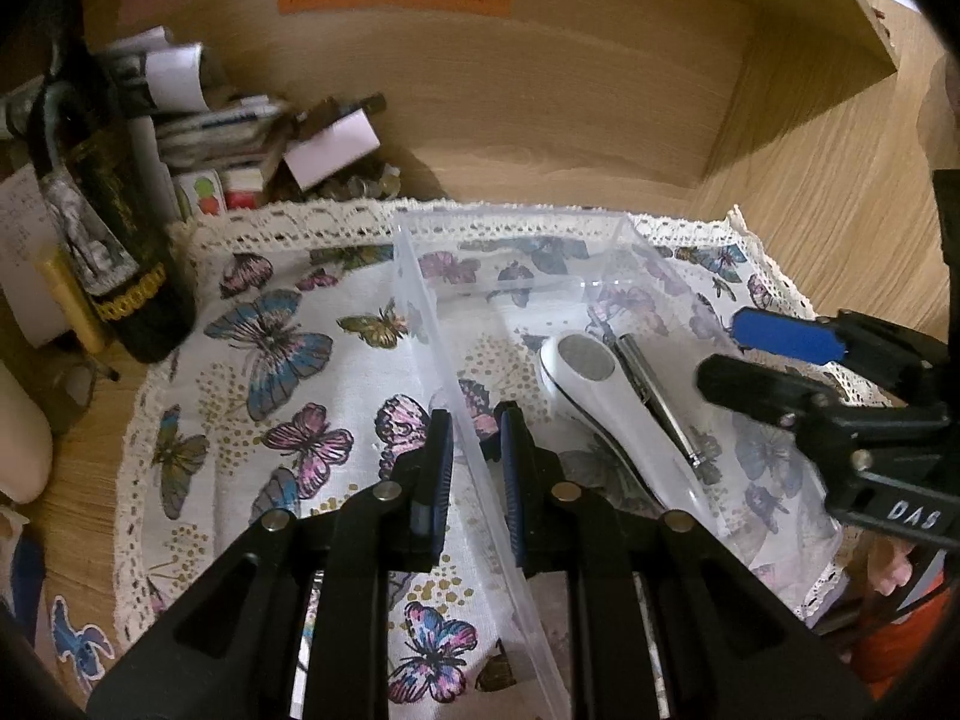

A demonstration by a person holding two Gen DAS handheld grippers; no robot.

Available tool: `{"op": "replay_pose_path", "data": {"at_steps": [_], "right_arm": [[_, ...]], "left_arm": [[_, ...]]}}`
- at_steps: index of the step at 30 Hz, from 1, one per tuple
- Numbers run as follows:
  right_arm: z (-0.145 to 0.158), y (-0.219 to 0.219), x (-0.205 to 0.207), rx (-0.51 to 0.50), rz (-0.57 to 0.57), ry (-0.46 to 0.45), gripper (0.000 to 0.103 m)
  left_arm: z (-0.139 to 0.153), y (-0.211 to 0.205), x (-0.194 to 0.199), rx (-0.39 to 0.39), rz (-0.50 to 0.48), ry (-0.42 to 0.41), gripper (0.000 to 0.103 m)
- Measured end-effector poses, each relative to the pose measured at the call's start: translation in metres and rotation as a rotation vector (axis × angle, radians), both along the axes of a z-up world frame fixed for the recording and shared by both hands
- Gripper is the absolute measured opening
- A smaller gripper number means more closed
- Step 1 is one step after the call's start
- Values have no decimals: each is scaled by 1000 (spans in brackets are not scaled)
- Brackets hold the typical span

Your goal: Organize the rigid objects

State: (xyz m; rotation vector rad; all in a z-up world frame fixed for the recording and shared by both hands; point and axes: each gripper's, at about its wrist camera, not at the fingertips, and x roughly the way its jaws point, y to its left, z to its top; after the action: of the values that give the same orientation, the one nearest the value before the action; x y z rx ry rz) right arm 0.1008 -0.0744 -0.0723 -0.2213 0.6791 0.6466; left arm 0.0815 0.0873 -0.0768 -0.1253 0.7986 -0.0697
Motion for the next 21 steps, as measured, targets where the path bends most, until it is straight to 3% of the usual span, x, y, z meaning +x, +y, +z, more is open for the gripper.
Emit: {"op": "replay_pose_path", "data": {"at_steps": [2, 6, 8, 10, 14, 18, 21], "right_arm": [[7, -10, -6, 23, -14, -24, 51], [21, -26, -19, 59, -43, -93, 69], [28, -35, -28, 74, -59, -138, 76], [35, -43, -36, 86, -70, -177, 82], [45, -57, -54, 112, -90, -238, 89], [51, -71, -70, 145, -119, -292, 103], [55, -79, -85, 164, -135, -326, 103]], "left_arm": [[8, -2, -6, 5, 4, -26, 19], [30, -13, -25, 43, 9, -132, 51], [41, -20, -35, 77, 11, -188, 57], [52, -27, -46, 89, 10, -242, 70], [68, -37, -63, 95, 18, -323, 82], [80, -44, -82, 90, 39, -399, 101], [86, -49, -97, 90, 70, -457, 102]]}}
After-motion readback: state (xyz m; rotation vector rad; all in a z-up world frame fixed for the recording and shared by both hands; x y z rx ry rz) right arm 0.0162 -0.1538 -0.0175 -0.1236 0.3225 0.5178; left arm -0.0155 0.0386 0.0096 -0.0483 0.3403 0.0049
